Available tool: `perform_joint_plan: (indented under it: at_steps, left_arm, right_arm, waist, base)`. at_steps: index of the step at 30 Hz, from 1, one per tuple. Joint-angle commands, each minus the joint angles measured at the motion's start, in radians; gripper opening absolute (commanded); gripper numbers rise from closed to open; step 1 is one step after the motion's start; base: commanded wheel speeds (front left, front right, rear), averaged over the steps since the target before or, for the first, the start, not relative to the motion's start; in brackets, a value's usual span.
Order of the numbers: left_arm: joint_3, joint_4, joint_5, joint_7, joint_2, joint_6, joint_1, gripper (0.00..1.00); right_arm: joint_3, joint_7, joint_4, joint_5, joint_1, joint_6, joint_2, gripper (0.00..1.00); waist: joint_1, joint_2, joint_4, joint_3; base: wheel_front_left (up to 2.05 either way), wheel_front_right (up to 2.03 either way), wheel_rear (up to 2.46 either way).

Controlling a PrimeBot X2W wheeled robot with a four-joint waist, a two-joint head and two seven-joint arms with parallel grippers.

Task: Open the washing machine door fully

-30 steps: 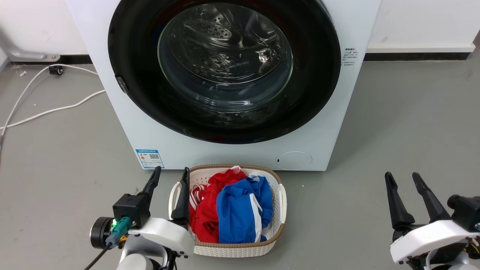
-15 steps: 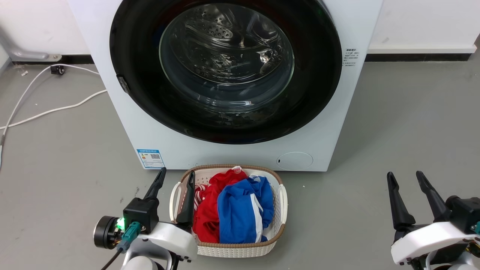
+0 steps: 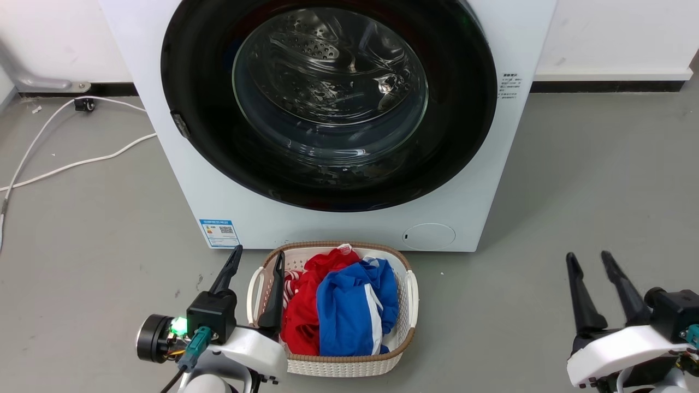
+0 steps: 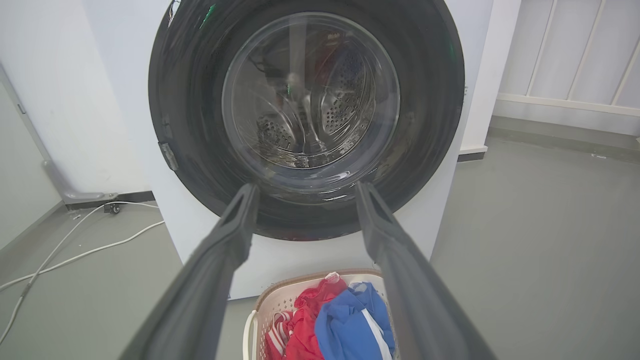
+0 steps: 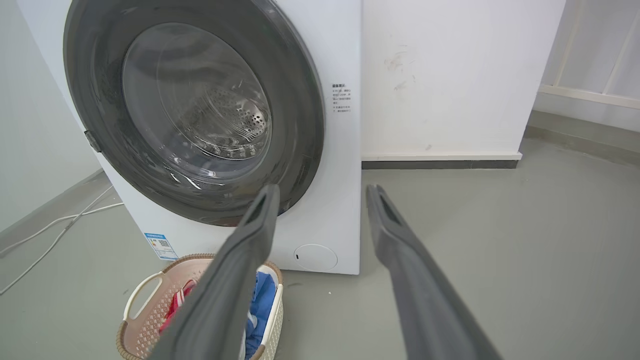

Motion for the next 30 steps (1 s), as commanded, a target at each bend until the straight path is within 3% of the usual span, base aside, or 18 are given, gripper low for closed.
perform_joint_plan:
  at_steps: [1, 6, 10, 11, 15, 19, 22, 28, 30]
  left_arm:
    - [0.007, 0.005, -0.001, -0.005, -0.005, -0.003, 0.006, 1.0]
    - [0.018, 0.004, 0.001, -0.005, -0.011, -0.01, 0.005, 1.0]
    - [0.026, 0.0, 0.004, -0.005, -0.017, -0.012, 0.005, 1.0]
    - [0.026, 0.0, 0.004, -0.005, -0.017, -0.012, 0.005, 1.0]
    - [0.027, -0.008, 0.01, -0.004, -0.023, -0.017, 0.001, 1.0]
    - [0.026, -0.026, 0.019, -0.004, -0.03, -0.016, -0.021, 1.0]
    - [0.026, -0.043, 0.022, -0.004, -0.035, -0.013, -0.037, 1.0]
    - [0.027, -0.086, 0.037, -0.004, -0.042, -0.003, -0.072, 1.0]
    - [0.018, -0.095, 0.049, -0.004, -0.043, -0.006, -0.088, 1.0]
  right_arm:
    - [0.001, 0.004, 0.005, 0.019, 0.0, 0.0, 0.005, 0.0]
    - [-0.007, 0.017, 0.012, 0.095, -0.007, 0.0, 0.022, 0.0]
    - [-0.036, 0.045, 0.02, 0.311, -0.014, 0.0, 0.051, 0.0]
    - [-0.036, 0.045, 0.02, 0.311, -0.014, 0.0, 0.051, 0.0]
    - [-0.068, 0.077, 0.029, 0.63, -0.032, 0.0, 0.062, 0.0]
    - [-0.123, 0.104, 0.08, 1.039, -0.083, 0.0, 0.062, 0.0]
    - [-0.193, 0.144, 0.13, 1.25, -0.147, 0.0, 0.062, 0.0]
    - [-0.3, 0.276, 0.275, 1.498, -0.347, 0.0, 0.005, 0.0]
    - [-0.323, 0.31, 0.328, 1.552, -0.428, 0.0, -0.046, 0.0]
  waist:
    - [0.0, 0.0, -0.001, 0.0]
    - [0.0, 0.0, -0.004, 0.003]
    - [0.0, 0.0, -0.004, 0.008]
    - [0.0, 0.0, -0.004, 0.008]
    - [0.0, 0.0, -0.005, 0.021]
    - [0.0, 0.0, -0.005, 0.06]
    - [0.0, 0.0, -0.005, 0.103]
    - [0.0, 0.0, -0.014, 0.189]
    - [0.0, 0.0, -0.012, 0.222]
  base:
    - [0.0, 0.0, 0.0]
    - [0.0, 0.0, 0.0]
    - [0.0, 0.0, 0.0]
    - [0.0, 0.0, 0.0]
    - [0.0, 0.0, 0.0]
    - [0.0, 0.0, 0.0]
    - [0.0, 0.0, 0.0]
    - [0.0, 0.0, 0.0]
    - [0.0, 0.0, 0.0]
